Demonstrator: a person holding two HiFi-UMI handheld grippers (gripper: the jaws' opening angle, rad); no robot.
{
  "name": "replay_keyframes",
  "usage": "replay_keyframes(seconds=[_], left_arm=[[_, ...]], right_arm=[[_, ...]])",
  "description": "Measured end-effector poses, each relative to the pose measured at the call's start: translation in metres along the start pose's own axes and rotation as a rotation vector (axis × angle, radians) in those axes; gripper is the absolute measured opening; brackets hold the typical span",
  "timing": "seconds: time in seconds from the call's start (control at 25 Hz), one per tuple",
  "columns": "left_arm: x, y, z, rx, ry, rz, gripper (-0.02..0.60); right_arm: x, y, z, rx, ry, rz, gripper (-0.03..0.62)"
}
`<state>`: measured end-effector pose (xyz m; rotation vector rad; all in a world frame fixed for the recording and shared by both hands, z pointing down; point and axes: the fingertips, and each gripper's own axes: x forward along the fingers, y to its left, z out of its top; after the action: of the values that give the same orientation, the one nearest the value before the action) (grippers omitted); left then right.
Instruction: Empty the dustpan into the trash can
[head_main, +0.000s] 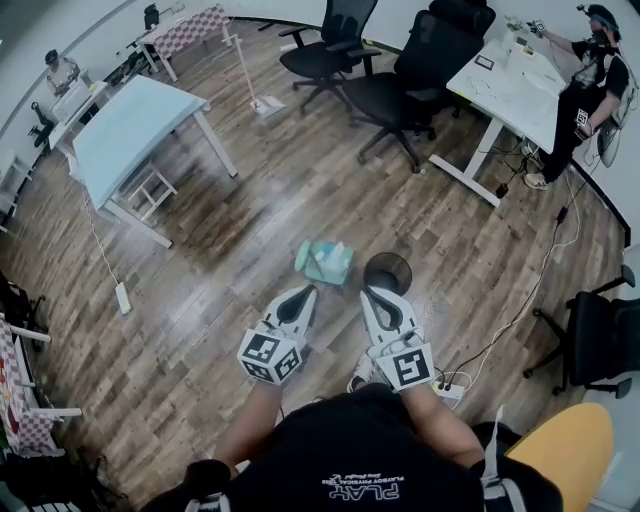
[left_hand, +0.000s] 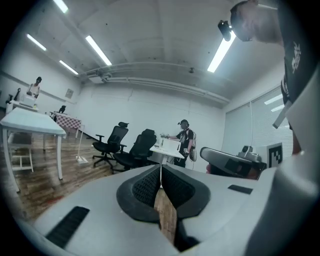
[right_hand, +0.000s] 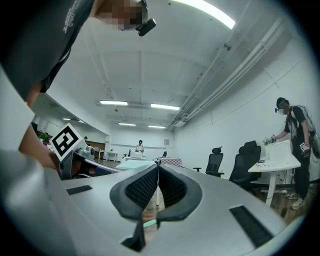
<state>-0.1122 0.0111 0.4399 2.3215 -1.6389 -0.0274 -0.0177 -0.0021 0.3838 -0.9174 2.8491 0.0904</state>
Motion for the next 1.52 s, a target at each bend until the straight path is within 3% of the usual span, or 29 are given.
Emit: replay_keyframes(seconds=[0.08, 0.24, 0.4, 0.8, 1.24, 1.52], left_arm=[[0.012, 0.0, 0.001, -0.021, -0.002, 0.014, 0.025], [0.032, 0.0, 0.004, 0.035, 0.019, 0.042, 0.025], [0.045, 0.008, 0.014, 0.035, 0.002, 0.07, 0.026], [0.064, 0.073, 0.016, 0.021, 0.005, 0.133, 0.025], [0.1, 0.147, -0.029, 0.029, 0.145, 0.123, 0.025], [0.132, 0.198, -0.069, -0.002, 0.225, 0.091, 0.026]], right_arm=[[-0.001, -0.018, 0.001, -0.003, 0.0, -0.009, 0.025], [0.0, -0.045, -0.009, -0.008, 0.016, 0.001, 0.025], [0.009, -0.066, -0.012, -0.006, 0.011, 0.007, 0.025], [0.053, -0.095, -0.041, 0.1, 0.041, -0.02, 0.025], [0.118, -0.096, -0.094, 0.089, 0.161, -0.035, 0.025], [0.162, -0.1, -0.163, 0.082, 0.253, -0.07, 0.025]])
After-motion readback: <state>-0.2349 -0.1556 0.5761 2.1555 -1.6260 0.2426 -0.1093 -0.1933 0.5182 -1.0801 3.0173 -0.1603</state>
